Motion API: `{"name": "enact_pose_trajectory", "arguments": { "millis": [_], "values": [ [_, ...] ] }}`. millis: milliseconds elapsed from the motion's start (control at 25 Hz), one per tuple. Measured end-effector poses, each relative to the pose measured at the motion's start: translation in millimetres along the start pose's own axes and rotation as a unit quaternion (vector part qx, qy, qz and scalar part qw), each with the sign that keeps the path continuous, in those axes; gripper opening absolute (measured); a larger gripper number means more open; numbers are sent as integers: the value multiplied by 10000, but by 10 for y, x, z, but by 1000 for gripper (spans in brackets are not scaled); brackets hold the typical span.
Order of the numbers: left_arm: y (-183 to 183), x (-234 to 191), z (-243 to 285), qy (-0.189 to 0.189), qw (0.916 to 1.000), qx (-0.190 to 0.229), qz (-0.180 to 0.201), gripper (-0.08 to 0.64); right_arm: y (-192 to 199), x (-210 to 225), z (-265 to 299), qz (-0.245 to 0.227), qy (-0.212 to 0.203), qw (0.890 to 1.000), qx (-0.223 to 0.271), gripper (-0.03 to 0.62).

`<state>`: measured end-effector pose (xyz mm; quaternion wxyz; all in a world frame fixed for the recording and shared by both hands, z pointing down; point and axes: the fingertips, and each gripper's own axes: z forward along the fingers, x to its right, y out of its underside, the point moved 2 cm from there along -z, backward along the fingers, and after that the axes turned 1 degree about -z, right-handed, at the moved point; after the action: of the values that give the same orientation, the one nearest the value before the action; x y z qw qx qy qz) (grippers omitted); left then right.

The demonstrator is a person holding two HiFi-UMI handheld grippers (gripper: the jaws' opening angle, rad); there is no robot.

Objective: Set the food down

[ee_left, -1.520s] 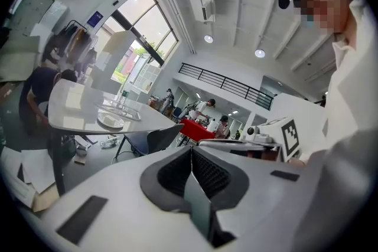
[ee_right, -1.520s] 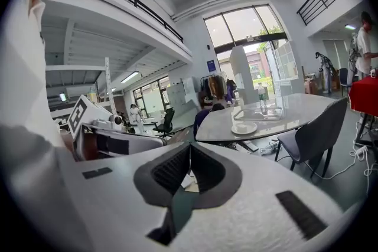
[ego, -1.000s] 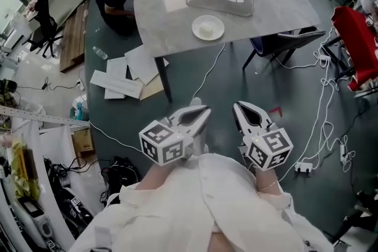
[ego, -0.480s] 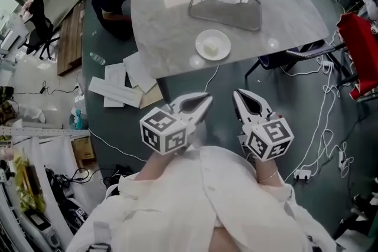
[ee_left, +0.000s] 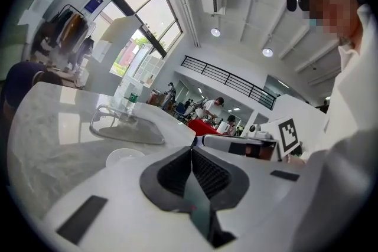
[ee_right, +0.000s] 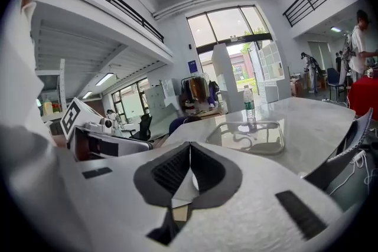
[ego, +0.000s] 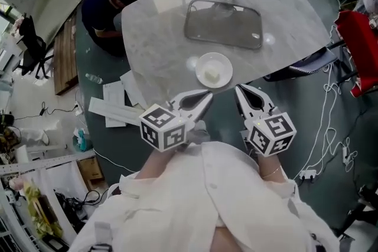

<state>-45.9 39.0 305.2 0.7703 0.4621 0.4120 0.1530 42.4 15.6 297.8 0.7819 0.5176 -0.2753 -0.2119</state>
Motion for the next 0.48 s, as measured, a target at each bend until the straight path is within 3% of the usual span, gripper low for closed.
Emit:
{"name": "enact_pose_trajectory", "arguments": {
  "millis": [160, 480],
  "values": [
    [-125, -219, 170, 153, 9997, -169, 89, 17, -55, 180, 236, 104, 155, 9998, -10, 2],
    [-101, -581, 320, 117, 9989, -405, -182, 17, 43, 337, 448, 232, 342, 9988, -273, 2]
  ]
}}
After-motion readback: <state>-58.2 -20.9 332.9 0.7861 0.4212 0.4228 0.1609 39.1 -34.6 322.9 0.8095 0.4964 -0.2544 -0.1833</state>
